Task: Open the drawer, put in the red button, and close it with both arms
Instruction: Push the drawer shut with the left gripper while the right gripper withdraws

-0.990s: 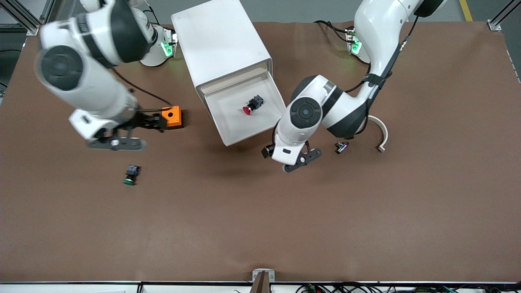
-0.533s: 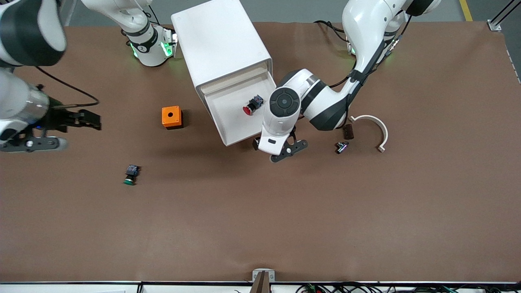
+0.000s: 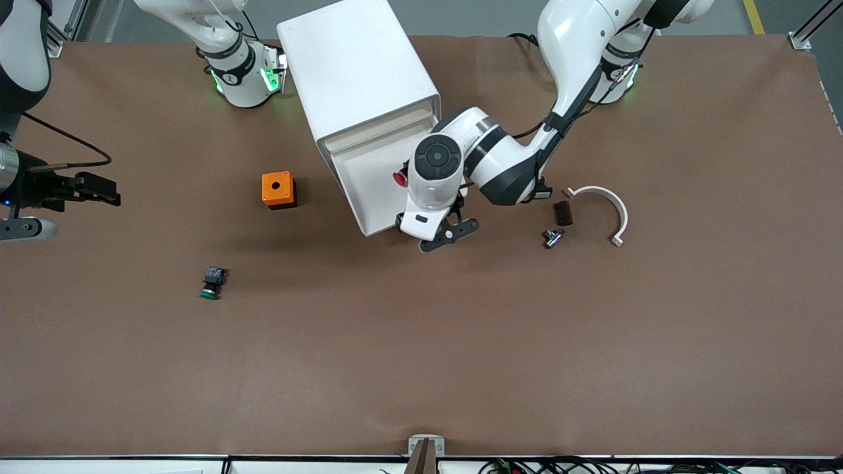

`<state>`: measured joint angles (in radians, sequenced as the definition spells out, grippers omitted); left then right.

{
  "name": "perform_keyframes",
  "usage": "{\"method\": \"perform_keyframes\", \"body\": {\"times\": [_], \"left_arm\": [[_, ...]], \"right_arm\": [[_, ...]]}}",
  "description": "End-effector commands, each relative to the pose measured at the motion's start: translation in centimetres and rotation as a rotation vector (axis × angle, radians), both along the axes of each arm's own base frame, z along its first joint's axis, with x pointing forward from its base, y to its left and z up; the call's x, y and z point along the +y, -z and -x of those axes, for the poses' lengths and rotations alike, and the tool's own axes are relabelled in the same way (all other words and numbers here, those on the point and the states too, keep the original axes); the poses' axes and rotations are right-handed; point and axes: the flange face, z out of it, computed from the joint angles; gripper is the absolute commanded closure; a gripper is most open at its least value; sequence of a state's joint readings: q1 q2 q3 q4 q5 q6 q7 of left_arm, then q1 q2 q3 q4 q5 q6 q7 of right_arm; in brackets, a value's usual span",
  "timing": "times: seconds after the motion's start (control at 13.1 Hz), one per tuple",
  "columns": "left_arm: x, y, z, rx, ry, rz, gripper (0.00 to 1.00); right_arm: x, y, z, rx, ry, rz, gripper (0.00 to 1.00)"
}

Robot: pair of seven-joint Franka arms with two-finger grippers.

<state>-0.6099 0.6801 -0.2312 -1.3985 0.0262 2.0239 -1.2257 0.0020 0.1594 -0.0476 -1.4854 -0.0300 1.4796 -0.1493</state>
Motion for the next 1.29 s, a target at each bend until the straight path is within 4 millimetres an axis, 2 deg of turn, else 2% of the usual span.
{"method": "perform_keyframes", "body": {"times": [0.0,0.15,0.61,0.91,1.22], "left_arm": [[-1.0,0.3,0.9,-0.021,0.007,-0.013,0.0],[-1.2,0.4,1.2,-0.02,-0.012,-0.015,0.0],[-3.4,0.4,3.7,-0.002,-0.03,-0.014,0.0],[-5.1,1.4,6.7,0.037,-0.019,-0.026,0.0],[-6.6,1.0,8.6,0.098,-0.035,0.018,0.0]], "right_arm": [[-0.7,-0.5,0.4,0.01,0.002,0.003,0.0],[-0.6,-0.4,0.5,0.019,0.0,0.001,0.0],[-0.8,-0.3,0.8,0.039,0.003,-0.001,0.0],[-0.9,-0.3,0.8,0.038,0.017,-0.01,0.0],[-1.1,-0.3,0.8,0.034,0.021,-0.011,0.0]]}}
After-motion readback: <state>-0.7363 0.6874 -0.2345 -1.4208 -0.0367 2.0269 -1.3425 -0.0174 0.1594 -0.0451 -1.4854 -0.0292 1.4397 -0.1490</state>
